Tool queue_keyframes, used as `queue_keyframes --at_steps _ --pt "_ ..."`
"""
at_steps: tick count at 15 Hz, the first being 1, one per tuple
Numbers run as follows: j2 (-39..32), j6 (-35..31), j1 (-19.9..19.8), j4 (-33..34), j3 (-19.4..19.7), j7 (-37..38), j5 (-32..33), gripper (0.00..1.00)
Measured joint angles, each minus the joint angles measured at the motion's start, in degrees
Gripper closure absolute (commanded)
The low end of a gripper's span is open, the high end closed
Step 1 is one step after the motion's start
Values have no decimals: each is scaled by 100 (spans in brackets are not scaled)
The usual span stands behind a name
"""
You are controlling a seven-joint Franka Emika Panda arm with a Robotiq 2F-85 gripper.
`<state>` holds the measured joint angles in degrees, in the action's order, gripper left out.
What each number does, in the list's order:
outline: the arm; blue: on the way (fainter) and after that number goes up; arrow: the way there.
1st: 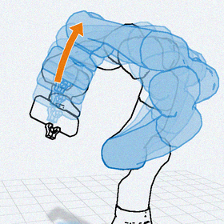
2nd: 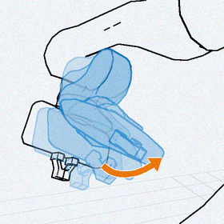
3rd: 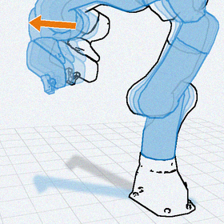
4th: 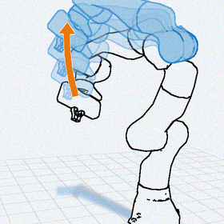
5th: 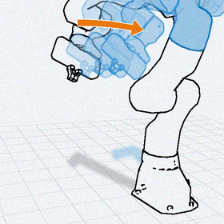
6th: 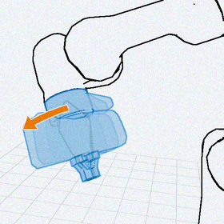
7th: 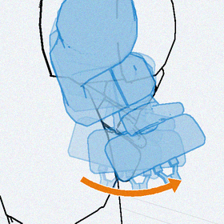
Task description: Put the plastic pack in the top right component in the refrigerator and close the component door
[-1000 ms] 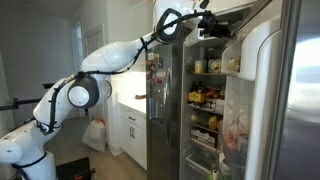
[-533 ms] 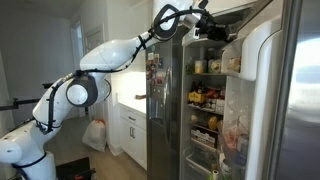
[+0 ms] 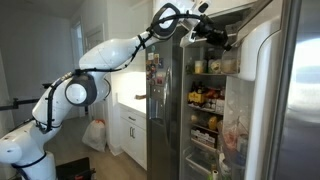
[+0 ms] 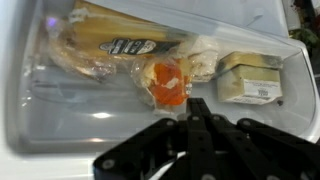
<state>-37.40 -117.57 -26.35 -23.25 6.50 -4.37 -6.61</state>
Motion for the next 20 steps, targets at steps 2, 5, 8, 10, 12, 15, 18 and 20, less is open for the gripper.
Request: queue_keyframes --at_steps 2,5,8,10,12,15,18,20 --pt "23 25 2 -40 7 41 0 100" --pt "58 604 6 -26 7 59 3 100" --pt "155 1463 23 41 -37 59 -3 100" --pt "323 1974 64 6 -94 55 -19 100" --pt "502 2524 100 5 -181 34 -52 100" --pt "706 3432 150 89 -360 -1 -91 100" --pt "884 4161 171 69 -556 -146 -203 100" --pt "974 4673 175 64 -678 -289 -292 100"
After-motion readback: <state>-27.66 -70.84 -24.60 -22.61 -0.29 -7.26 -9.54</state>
